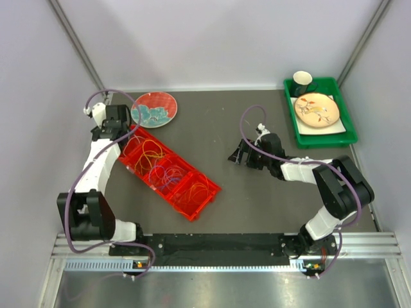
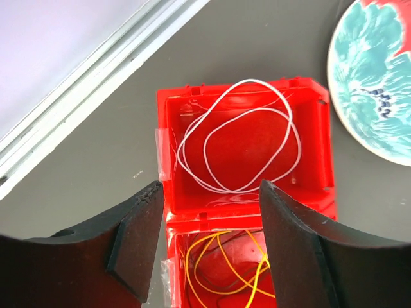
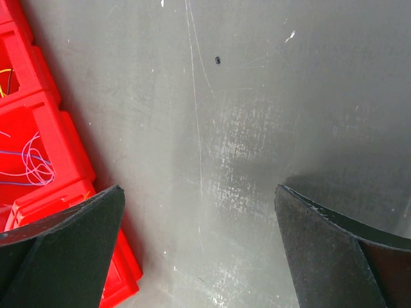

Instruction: Untangle the cables

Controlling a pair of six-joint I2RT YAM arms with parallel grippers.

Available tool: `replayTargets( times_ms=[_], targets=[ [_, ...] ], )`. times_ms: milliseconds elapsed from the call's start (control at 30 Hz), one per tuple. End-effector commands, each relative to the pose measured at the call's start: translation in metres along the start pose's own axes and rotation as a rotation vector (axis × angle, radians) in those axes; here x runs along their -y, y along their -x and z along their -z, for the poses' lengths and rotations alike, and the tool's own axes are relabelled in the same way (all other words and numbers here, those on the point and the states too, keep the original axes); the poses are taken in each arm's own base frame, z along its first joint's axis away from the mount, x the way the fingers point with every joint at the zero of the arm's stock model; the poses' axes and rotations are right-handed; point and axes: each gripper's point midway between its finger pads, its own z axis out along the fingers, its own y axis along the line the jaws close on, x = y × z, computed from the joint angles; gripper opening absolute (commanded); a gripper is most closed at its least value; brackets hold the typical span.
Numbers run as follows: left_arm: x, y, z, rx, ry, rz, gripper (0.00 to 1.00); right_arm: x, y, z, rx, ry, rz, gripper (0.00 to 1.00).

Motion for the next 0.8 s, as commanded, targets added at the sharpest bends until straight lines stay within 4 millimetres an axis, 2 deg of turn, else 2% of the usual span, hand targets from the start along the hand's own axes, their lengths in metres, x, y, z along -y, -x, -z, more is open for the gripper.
replayTargets(
  times_ms=[0,67,167,233,267,333,467,500,533,667,767],
  targets=[
    [-0.001,0.019,0.018,0.052,-0.04,0.025,0.65,-0.013,0.015,-0.004,0.026,0.034,0.011,0.99],
    [-0.001,0.012,0.018,0.03,-0.051,0.023,0.63,-0.013,0.014,-0.004,0.024,0.036,0.012,0.99],
    [-0.004,-0.01,0.023,-0.047,-0.061,0.069,0.61,-0.013,0.015,-0.004,0.025,0.038,0.008,0.99],
    [-0.011,-0.03,0.025,-0.089,-0.063,0.107,0.63,-0.011,0.015,-0.004,0.026,0.036,0.002,0.99],
    [-0.016,-0.048,0.024,-0.129,-0.059,0.103,0.65,-0.012,0.014,-0.004,0.024,0.038,0.004,0.99],
    [-0.023,-0.059,0.029,-0.148,-0.059,0.116,0.67,-0.011,0.015,-0.003,0.025,0.04,-0.001,0.99],
    [-0.035,-0.097,0.035,-0.238,-0.077,0.114,0.66,-0.011,0.015,-0.003,0.025,0.042,-0.004,0.99],
    [-0.031,-0.106,0.038,-0.274,-0.106,0.12,0.64,-0.012,0.015,-0.004,0.024,0.043,-0.006,0.99],
    [-0.035,-0.12,0.038,-0.3,-0.109,0.121,0.63,-0.01,0.015,-0.004,0.022,0.04,-0.008,0.99],
    [-0.043,-0.135,0.034,-0.319,-0.09,0.102,0.59,-0.01,0.014,-0.003,0.021,0.043,-0.01,0.99],
    [-0.042,-0.14,0.031,-0.326,-0.095,0.086,0.48,-0.011,0.015,-0.003,0.023,0.045,-0.01,0.99]
  ],
)
